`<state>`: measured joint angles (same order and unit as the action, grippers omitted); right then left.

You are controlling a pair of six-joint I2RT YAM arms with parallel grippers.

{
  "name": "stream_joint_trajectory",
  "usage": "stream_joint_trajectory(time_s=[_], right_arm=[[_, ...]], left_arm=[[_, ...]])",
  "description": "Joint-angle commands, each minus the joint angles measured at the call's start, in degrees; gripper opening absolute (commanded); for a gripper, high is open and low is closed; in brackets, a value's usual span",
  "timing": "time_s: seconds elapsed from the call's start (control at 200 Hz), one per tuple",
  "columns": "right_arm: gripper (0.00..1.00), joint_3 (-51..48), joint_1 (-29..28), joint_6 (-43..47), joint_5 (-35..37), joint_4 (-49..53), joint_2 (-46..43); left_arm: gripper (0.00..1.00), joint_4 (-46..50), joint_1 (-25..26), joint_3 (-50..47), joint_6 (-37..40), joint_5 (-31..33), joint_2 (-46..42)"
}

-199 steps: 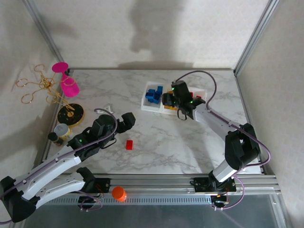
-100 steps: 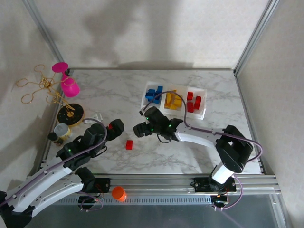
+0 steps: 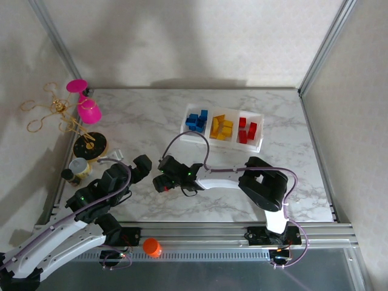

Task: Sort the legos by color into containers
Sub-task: Pick up the lego from the bottom-center of the table.

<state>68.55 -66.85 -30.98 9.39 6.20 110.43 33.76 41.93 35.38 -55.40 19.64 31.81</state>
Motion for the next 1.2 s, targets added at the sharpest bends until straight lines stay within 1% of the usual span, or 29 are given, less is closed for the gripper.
stream_joint_trajectory(time_s=[0.0,0.095,0.26,0.315,0.426,0.531,0.576,0.621,0.691,0.726,0.861,0.911,1.041,1.197], right_arm=[[0.89,4.4,-1.5,-4.6,6.7,5.6,3.4],[0.86,5.0,-1.6,-4.9,7.1,6.8,4.5],[0.81,5.4,-1.8,-4.9,9.9,10.3,4.6],[0.78,5.1,-1.8,-4.4,11.0,11.5,4.2],[0.71,4.0,-1.7,-3.3,10.7,12.5,2.9],[0.59,4.0,-1.6,-3.7,10.1,12.9,2.9],[0.57,4.5,-1.7,-4.2,9.4,13.0,3.3],[0.57,5.2,-1.6,-4.7,8.4,13.0,3.6],[0.65,6.1,-1.7,-5.4,6.7,12.5,4.0],[0.67,6.5,-1.9,-5.8,6.0,12.4,4.1],[0.70,7.4,-2.0,-7.8,5.6,12.6,4.8],[0.70,7.6,-1.9,-8.3,5.2,12.6,5.0],[0.65,7.7,-2.2,-10.3,5.1,12.8,5.5],[0.63,8.2,-2.2,-11.5,7.5,14.9,6.0]], left_arm=[[1.00,3.2,0.2,-0.1,-1.9,2.7,-0.4],[1.00,3.2,0.2,-0.5,-2.0,2.7,-0.9],[1.00,2.5,0.2,-0.7,-1.9,2.3,-1.2],[1.00,2.5,0.2,-0.7,-1.8,2.1,-1.4],[1.00,2.3,0.2,-1.2,-1.6,1.5,-1.5],[1.00,2.0,0.2,-1.2,-1.9,1.6,-1.4],[1.00,1.7,0.2,-1.2,-2.1,1.8,-1.4],[1.00,1.4,0.2,-1.1,-2.2,1.6,-1.4],[1.00,1.1,0.2,-0.9,-2.1,1.6,-1.4],[1.00,1.2,0.2,-0.8,-2.0,1.6,-1.3],[1.00,1.7,0.2,-0.1,-1.8,2.0,-1.0],[1.00,1.7,0.2,-0.3,-1.8,2.1,-1.1],[1.00,1.4,0.2,-0.3,-1.7,2.2,-0.8],[1.00,1.2,0.2,-0.4,-1.6,2.1,-0.5]])
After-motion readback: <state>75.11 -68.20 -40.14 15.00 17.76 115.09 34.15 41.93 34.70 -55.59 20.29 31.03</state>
